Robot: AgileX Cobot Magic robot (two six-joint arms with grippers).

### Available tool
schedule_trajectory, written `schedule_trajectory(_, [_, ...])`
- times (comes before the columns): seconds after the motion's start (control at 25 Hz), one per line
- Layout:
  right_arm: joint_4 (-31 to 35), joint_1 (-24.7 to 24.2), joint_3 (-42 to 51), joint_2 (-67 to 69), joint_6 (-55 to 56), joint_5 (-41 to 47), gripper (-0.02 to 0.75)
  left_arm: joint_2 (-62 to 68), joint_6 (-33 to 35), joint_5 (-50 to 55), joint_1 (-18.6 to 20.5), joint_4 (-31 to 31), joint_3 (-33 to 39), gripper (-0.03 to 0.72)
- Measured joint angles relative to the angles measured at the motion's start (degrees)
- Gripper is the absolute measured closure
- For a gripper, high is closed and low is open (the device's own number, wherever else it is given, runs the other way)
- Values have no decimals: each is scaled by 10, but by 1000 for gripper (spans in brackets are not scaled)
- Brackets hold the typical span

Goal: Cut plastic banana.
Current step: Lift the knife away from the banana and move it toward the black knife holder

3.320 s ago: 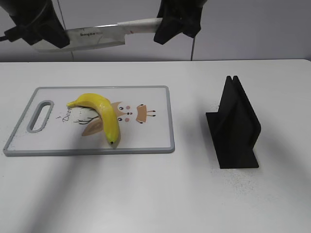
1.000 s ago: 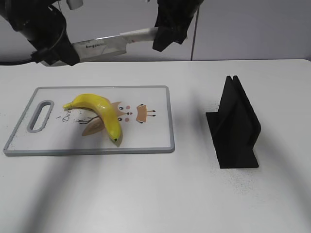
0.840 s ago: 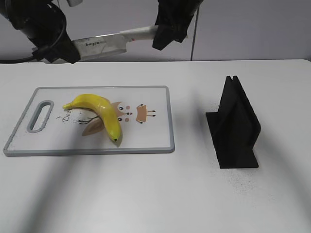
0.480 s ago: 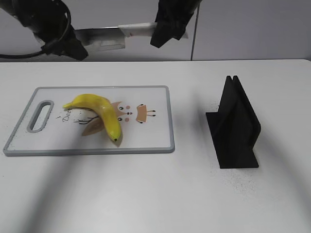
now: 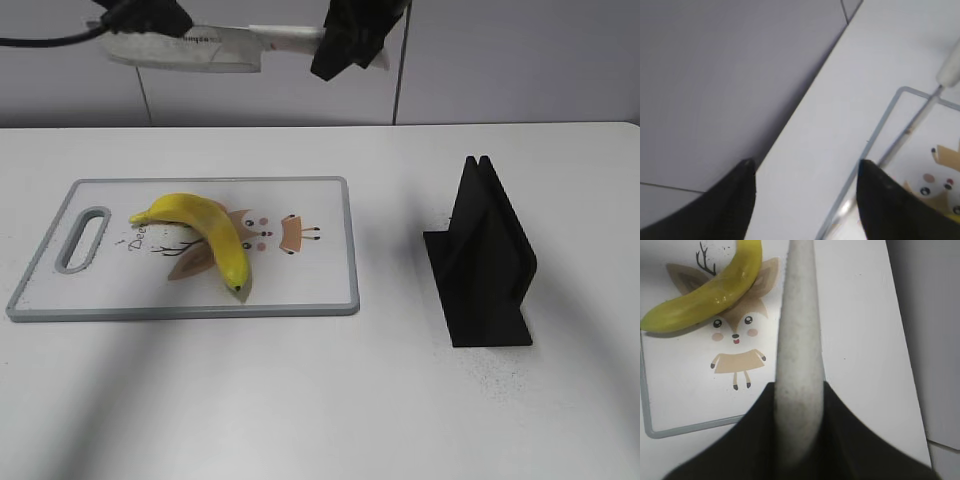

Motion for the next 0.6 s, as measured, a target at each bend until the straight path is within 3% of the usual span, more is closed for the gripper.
schedule_trajectory(0.12, [-1,0,-1,-1,1,5,575,0,-11,-9,0,-1,-29,73])
schedule_trajectory(0.28, [-7,0,0,-6,43,9,575,-8,-79,-8,0,19,-44,77])
schedule_trajectory(0.36, [-18,0,9,-22,62,9,575,-17,-132,-4,0,63,-44,81])
schedule_trajectory(0.6, [-80,0,63,-87,235,10,575,-51,-399,73,0,286,-48,92])
